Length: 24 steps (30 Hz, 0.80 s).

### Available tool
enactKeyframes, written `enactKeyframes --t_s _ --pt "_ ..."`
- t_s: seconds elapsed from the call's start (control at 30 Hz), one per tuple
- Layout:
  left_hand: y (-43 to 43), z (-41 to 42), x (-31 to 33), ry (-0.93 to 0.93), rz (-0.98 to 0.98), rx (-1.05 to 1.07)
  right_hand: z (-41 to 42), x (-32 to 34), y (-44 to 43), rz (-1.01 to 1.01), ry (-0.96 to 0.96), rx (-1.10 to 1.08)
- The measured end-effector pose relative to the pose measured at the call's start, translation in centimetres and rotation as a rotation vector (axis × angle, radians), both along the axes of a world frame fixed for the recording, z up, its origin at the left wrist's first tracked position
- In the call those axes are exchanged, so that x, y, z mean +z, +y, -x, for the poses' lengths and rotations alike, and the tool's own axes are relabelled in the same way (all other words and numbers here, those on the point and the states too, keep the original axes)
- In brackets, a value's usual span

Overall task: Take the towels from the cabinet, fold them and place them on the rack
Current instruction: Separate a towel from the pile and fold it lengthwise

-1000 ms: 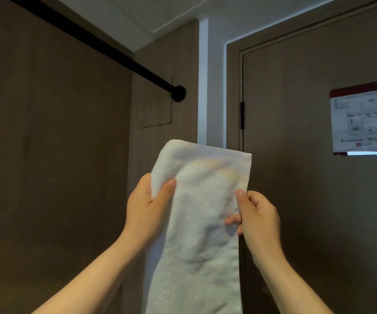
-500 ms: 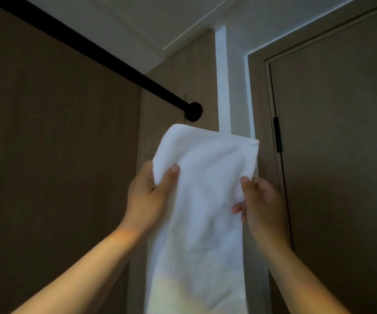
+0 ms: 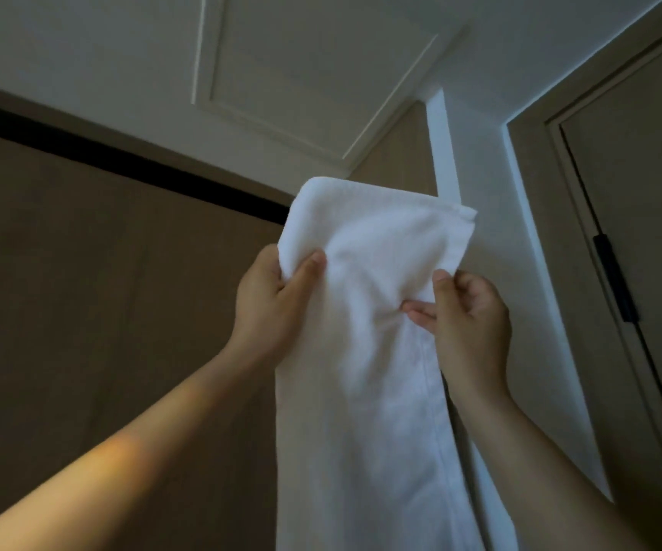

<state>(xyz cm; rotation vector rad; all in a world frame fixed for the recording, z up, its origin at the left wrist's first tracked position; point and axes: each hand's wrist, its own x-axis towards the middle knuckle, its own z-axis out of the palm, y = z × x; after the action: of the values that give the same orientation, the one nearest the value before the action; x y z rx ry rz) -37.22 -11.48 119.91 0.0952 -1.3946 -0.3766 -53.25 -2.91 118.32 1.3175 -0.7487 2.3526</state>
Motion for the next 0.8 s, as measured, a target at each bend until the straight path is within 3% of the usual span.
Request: enactKeyframes --t_s 0.33,0.5,0.57,0.8 --pt "0.4 -2.8 7.2 -0.008 0.094 0.320 -1.0 7.2 -1.6 0.116 -0.054 0.386" --pt "-0.7 -2.5 9.4 -0.006 0.087 0.391 -0.9 7.1 -3.0 0.000 0.248 -0.021" --pt "-1.0 -2.3 10.2 -0.018 0.083 0.428 -0.5 7.2 -3.2 -0.054 0.349 -0.078" --pt "-1.1 -0.8 12.5 -0.032 0.170 0.633 0.4 9.2 -4.9 -0.222 0.452 -0.316"
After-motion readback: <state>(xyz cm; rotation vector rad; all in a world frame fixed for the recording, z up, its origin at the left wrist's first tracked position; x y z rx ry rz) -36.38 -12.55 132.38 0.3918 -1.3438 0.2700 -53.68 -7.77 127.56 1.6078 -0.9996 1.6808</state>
